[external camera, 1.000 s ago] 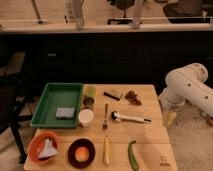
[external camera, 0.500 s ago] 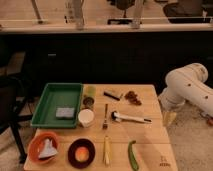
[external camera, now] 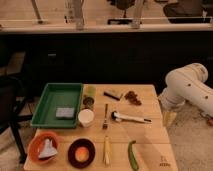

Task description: Place apple in plastic cup

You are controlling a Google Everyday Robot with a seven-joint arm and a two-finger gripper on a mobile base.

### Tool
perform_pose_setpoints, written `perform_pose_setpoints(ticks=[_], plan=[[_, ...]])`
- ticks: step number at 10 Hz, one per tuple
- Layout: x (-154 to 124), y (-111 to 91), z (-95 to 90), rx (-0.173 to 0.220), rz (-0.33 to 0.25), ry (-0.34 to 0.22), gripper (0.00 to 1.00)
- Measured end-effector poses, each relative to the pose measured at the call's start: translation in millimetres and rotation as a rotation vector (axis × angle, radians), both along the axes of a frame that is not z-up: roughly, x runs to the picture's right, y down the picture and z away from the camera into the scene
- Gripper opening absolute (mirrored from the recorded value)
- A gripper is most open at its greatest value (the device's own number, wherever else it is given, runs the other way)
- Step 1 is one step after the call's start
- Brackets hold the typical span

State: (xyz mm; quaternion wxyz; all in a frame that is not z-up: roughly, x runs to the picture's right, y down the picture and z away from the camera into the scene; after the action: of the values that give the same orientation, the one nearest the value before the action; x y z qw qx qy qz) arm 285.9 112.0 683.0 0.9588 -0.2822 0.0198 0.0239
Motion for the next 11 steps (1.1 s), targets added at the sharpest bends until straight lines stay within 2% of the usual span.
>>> perform_pose_setpoints(ticks=[1,4,6,7,8,9,10,11], plan=[[-1.6,1.0,-1.6,0.009,-0.016,-0.007,0.80],[-31.9,10.9,-11.1,0.025,-0.131,-0.068,0.80],[-83.5,21.0,-17.2,0.027,-0.250,-0.135,0.80],[-102.1,24.3,-19.2,0.029,-0.290,-0.158,0.80],[-128.4,29.0,-22.4,0.034,-0.351,-0.198,0.80],[-151.6,36.2,-27.3,0.039,-0.443,-0.259,0.80],[-165.3,40.7,-30.8,0.045,-0.517,-0.315,0.80],[-181.6,48.5,-36.7,0.051,-0.617,-0.396,0.80]])
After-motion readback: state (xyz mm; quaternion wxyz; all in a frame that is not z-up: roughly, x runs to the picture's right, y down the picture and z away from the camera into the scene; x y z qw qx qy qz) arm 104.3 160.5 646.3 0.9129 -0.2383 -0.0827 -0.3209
